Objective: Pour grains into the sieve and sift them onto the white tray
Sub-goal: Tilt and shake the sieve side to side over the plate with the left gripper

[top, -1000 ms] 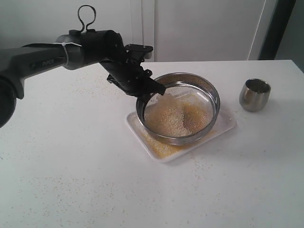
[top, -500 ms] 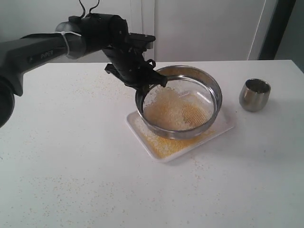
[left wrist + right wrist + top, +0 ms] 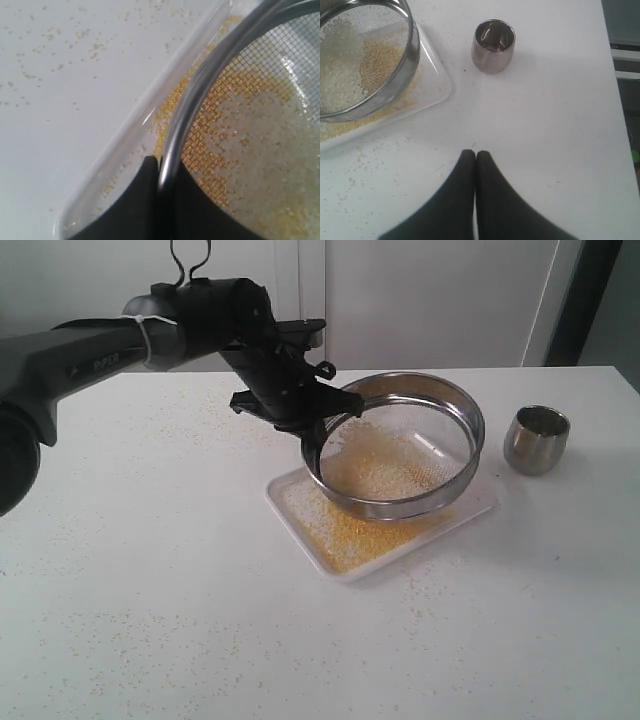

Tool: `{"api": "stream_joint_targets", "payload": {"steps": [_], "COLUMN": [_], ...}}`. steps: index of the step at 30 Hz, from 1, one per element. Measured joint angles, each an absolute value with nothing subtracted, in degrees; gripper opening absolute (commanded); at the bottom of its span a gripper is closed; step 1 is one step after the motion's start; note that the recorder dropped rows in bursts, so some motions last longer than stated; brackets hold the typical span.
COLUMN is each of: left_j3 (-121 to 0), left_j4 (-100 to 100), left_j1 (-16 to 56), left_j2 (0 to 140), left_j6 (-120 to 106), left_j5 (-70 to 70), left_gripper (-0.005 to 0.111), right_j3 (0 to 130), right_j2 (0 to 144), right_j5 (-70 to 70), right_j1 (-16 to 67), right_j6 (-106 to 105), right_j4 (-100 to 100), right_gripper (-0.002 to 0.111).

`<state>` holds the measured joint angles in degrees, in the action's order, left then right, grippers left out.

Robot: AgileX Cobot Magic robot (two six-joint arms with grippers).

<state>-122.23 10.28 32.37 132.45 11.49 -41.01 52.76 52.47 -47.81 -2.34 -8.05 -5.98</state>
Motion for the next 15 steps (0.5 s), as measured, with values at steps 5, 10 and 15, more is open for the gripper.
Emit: {"api": "stream_joint_targets", "payload": {"steps": [5,10,15], "left_j3": [-122.23,-123.38,-124.71], "left_j4": [10.66,16.12,4.85], "left_j1": [32.97,34.2,35.13], "left_j2": [132.57,133.2,131.7], "left_j6": [5.31,10.74,13.86], "left_j5": [-39.1,-37.17,-44.9], "left_gripper": [0.0,0.0,0.0], "right_j3": [52.76,52.76,52.76], "right_j2": [52.47,52.47,52.47], "right_j5": [-47.81,-47.81,-47.81], "right_j1": [-2.34,-2.34,-2.34], "right_j6": [-8.05,-8.05,-8.05], "right_j4": [-5.98,-5.98,-5.98], "right_gripper": [0.0,0.0,0.0]}}
